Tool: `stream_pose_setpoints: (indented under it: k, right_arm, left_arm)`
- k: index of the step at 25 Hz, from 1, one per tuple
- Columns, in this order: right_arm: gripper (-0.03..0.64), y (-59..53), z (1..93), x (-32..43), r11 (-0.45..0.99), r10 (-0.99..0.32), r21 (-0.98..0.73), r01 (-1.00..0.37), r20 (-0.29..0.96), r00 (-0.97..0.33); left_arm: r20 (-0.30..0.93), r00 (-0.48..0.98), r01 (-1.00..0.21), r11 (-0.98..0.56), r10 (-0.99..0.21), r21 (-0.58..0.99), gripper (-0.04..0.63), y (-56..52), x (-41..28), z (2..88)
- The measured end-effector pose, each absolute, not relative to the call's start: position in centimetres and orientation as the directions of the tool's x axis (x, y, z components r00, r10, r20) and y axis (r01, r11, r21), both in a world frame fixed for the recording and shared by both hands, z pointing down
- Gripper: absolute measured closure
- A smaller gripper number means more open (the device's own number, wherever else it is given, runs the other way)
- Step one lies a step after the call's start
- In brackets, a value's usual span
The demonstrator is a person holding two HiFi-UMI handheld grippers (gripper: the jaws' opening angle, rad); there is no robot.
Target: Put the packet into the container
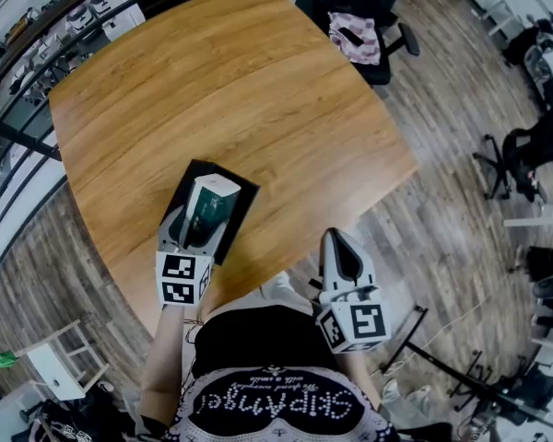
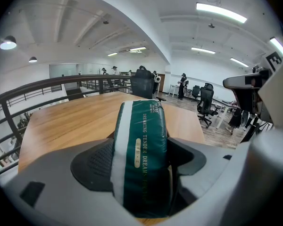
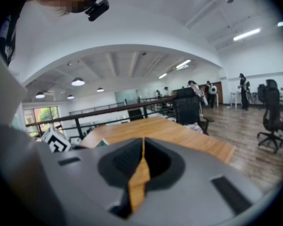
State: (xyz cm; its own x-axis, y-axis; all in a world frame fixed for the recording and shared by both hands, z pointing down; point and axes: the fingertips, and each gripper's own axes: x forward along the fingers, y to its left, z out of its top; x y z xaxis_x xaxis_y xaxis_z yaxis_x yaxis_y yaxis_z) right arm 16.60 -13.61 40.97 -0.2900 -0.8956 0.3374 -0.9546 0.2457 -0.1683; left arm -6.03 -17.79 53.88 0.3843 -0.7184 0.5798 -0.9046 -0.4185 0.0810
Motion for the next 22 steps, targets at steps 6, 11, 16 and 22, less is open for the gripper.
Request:
stream_pose_setpoints:
  k: [6, 11, 16, 22]
  right_arm:
    - [0.583, -13.6, 41.0, 16.9, 0.242, -0.896, -0.167, -0.956, 0.338, -0.287]
    - [0.581, -13.5, 41.2, 16.9, 0.243, -0.896, -0.168, -0.955, 0.338, -0.287]
    - [0.583, -13.7, 41.1, 16.9, 0.243, -0.896, -0.168, -0.955, 0.338, -0.287]
    - [0.583, -13.6, 41.1, 16.7, 0.250, -0.893, -0.172, -0.953, 0.339, -0.296]
  left_arm:
    - [0.609, 0.386, -0.897, -0.437, -0.692, 0.072, 0.224, -17.9, -5.4, 54.9]
    - [0.649, 0.388, -0.889, -0.451, -0.654, 0.078, 0.224, -17.9, -5.0, 56.2]
    - [0.694, 0.367, -0.887, -0.457, -0.619, 0.062, 0.224, -18.1, -4.9, 57.1]
    - [0.750, 0.316, -0.894, -0.447, -0.582, 0.030, 0.224, -18.0, -4.7, 57.8]
